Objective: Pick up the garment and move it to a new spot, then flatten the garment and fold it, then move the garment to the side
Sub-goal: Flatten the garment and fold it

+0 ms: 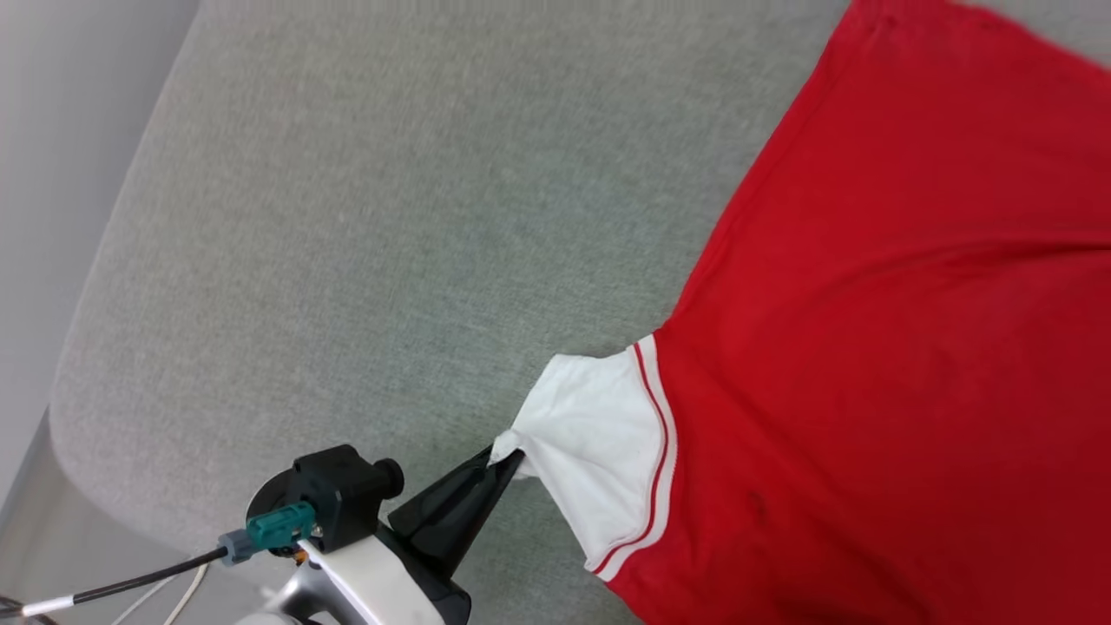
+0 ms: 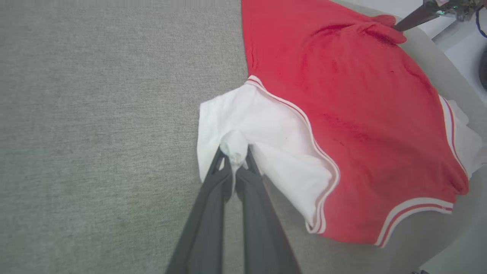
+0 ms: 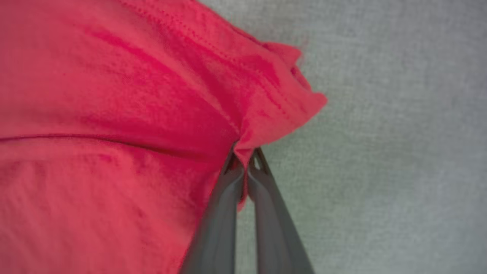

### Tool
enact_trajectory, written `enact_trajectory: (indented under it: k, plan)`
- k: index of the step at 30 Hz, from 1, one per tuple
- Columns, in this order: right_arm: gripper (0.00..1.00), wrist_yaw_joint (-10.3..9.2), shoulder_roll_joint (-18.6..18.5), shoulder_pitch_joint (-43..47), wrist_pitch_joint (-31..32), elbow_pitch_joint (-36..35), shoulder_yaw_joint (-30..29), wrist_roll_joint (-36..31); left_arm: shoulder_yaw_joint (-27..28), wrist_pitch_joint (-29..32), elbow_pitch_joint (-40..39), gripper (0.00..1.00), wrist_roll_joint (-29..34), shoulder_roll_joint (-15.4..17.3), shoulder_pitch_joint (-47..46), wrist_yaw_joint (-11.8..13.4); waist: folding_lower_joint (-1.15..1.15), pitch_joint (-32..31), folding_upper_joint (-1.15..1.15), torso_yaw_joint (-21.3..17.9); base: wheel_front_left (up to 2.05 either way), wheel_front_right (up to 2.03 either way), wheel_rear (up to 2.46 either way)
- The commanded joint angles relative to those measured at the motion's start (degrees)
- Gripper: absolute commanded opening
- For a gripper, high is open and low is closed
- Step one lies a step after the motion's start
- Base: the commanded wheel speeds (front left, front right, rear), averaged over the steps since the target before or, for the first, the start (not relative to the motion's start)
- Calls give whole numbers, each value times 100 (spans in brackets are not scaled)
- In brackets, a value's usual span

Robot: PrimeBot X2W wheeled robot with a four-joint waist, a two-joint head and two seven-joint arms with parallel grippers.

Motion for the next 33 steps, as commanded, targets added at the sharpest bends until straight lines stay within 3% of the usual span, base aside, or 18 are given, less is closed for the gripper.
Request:
enact_trajectory:
  k: [1, 8, 20, 32, 33]
  plan:
    - [0, -2, 112, 268, -61, -42, -49, 95, 46, -8, 45, 0, -73, -16, 34, 53, 0, -523, 0, -441, 0, 0, 0]
    - [0, -2, 672, 1405, -237, -661, -285, 464, 172, -68, 206, 0, -234, 91, 343, 270, 0, -1270, 0, -1048, 0, 0, 0]
    - [0, -2, 1055, 3672, -448, -1819, -405, 848, 238, -270, 410, 0, -392, 115, 776, 460, 0, -1873, 0, -1587, 0, 0, 0]
    - [0, -2, 1598, 4849, -1092, -1698, -297, 968, 274, -260, 320, 0, -434, 246, 975, 587, 0, -2148, 0, -1744, 0, 0, 0]
    - [23, -2, 1603, 4840, -1135, -1659, -293, 978, 268, -246, 307, 0, -431, 255, 969, 592, 0, -2153, 0, -1744, 0, 0, 0]
